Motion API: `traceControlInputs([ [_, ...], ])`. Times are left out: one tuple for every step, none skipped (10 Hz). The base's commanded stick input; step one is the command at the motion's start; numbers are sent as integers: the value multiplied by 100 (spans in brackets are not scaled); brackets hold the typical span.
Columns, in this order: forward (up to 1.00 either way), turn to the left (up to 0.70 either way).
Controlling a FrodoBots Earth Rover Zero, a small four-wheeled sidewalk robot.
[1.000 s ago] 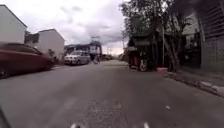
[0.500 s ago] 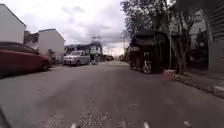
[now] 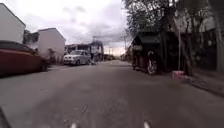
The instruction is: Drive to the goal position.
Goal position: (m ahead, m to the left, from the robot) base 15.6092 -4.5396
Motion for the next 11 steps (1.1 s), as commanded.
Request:
traceControlInputs([
  [70, 7],
  [70, 4],
  [70, 3],
  [70, 12],
  [70, 3],
  [70, 4],
  [70, 2],
  [70, 1],
  [70, 8],
  [70, 6],
  [70, -7],
])
